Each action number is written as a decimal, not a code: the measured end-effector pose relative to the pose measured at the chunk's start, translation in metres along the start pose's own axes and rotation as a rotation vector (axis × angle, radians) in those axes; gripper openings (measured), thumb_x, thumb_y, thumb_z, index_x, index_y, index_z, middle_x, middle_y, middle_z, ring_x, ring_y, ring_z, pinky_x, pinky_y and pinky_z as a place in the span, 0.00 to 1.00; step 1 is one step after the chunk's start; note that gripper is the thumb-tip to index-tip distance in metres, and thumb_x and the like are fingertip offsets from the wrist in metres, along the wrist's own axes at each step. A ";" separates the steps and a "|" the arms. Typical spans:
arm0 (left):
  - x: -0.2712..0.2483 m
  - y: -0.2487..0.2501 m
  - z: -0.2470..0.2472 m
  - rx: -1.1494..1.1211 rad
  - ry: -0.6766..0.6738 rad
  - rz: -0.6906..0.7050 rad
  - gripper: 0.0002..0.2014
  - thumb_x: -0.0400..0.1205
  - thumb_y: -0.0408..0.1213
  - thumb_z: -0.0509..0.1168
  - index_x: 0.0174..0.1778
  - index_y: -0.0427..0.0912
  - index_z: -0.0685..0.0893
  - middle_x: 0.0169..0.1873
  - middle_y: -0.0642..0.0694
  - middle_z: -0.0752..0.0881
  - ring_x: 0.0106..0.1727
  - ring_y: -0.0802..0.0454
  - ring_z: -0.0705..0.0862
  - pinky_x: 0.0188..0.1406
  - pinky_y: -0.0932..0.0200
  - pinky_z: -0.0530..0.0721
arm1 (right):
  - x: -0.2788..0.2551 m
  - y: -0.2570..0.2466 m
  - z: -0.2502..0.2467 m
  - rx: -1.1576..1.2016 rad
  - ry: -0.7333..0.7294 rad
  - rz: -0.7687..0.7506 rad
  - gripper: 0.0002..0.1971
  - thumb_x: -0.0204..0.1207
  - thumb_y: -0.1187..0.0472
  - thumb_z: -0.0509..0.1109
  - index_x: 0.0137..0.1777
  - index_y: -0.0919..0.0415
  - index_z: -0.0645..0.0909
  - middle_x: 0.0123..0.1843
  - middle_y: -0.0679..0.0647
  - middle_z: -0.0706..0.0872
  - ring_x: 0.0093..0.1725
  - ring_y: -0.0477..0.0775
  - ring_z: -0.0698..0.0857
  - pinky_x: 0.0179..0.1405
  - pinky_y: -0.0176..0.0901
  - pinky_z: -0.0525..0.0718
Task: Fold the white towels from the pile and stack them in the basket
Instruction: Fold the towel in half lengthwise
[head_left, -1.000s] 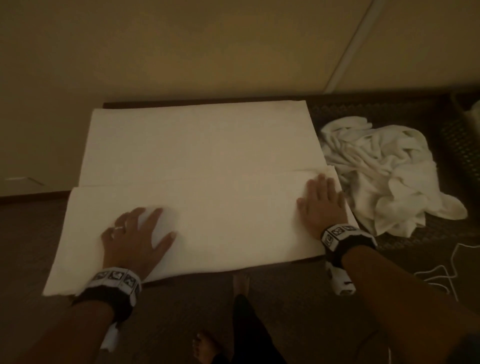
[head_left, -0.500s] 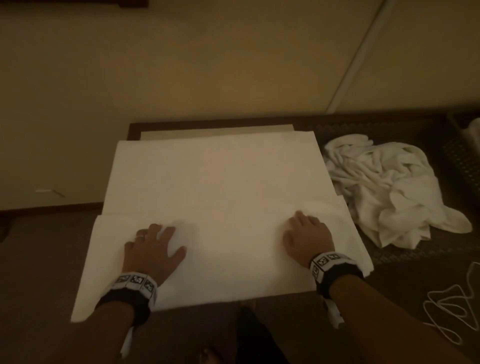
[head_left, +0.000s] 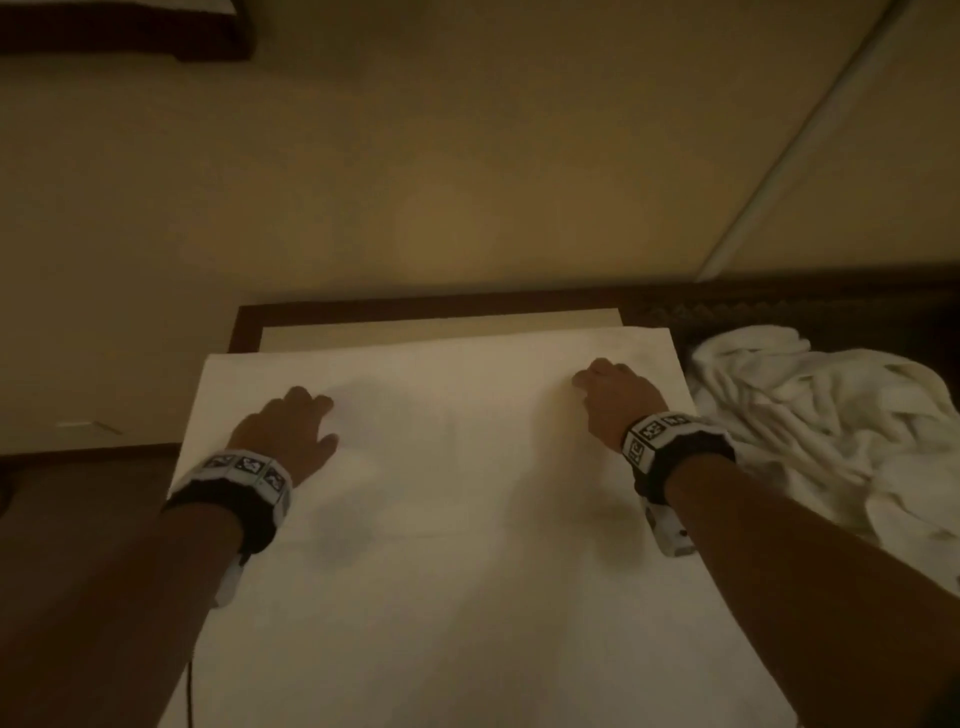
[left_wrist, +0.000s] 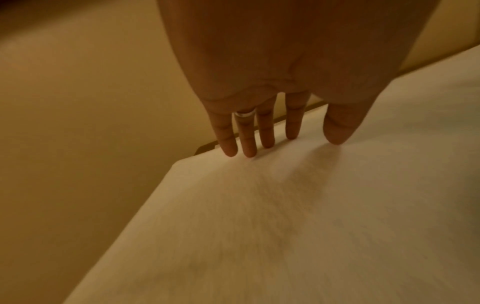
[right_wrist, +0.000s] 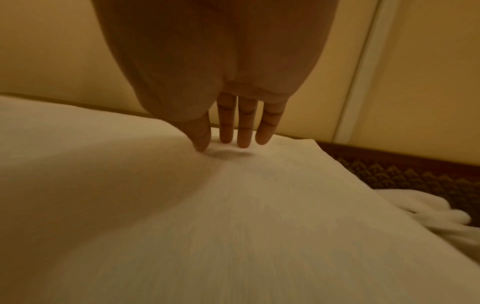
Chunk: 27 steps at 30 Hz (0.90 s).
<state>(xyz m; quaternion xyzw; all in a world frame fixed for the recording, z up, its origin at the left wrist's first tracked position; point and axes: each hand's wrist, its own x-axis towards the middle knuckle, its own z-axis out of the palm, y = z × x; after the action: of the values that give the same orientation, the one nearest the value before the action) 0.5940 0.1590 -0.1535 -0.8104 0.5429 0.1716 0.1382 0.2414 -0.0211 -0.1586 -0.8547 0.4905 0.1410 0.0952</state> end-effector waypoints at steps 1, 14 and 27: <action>0.013 -0.001 -0.003 -0.009 0.006 -0.013 0.29 0.85 0.54 0.59 0.82 0.50 0.64 0.75 0.44 0.68 0.72 0.41 0.74 0.69 0.44 0.76 | 0.013 0.002 -0.003 -0.006 -0.003 0.004 0.25 0.80 0.62 0.64 0.78 0.53 0.67 0.78 0.55 0.68 0.73 0.60 0.72 0.69 0.58 0.76; 0.105 0.006 -0.032 0.107 0.159 -0.075 0.30 0.80 0.53 0.68 0.78 0.51 0.71 0.68 0.37 0.75 0.70 0.31 0.71 0.76 0.36 0.66 | 0.096 0.025 -0.019 -0.049 0.104 0.012 0.25 0.80 0.54 0.66 0.76 0.52 0.67 0.72 0.57 0.72 0.71 0.64 0.71 0.71 0.63 0.68; -0.007 -0.012 -0.063 0.065 0.296 0.156 0.08 0.73 0.37 0.74 0.36 0.45 0.81 0.31 0.42 0.85 0.33 0.38 0.84 0.36 0.49 0.81 | 0.006 0.029 -0.062 -0.174 0.131 -0.077 0.14 0.77 0.48 0.64 0.58 0.53 0.78 0.43 0.50 0.85 0.48 0.57 0.85 0.67 0.51 0.65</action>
<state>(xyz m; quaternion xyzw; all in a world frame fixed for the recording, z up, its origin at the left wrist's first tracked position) 0.6104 0.1439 -0.0934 -0.7773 0.6239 0.0428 0.0690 0.2287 -0.0589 -0.1029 -0.8852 0.4486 0.1231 -0.0062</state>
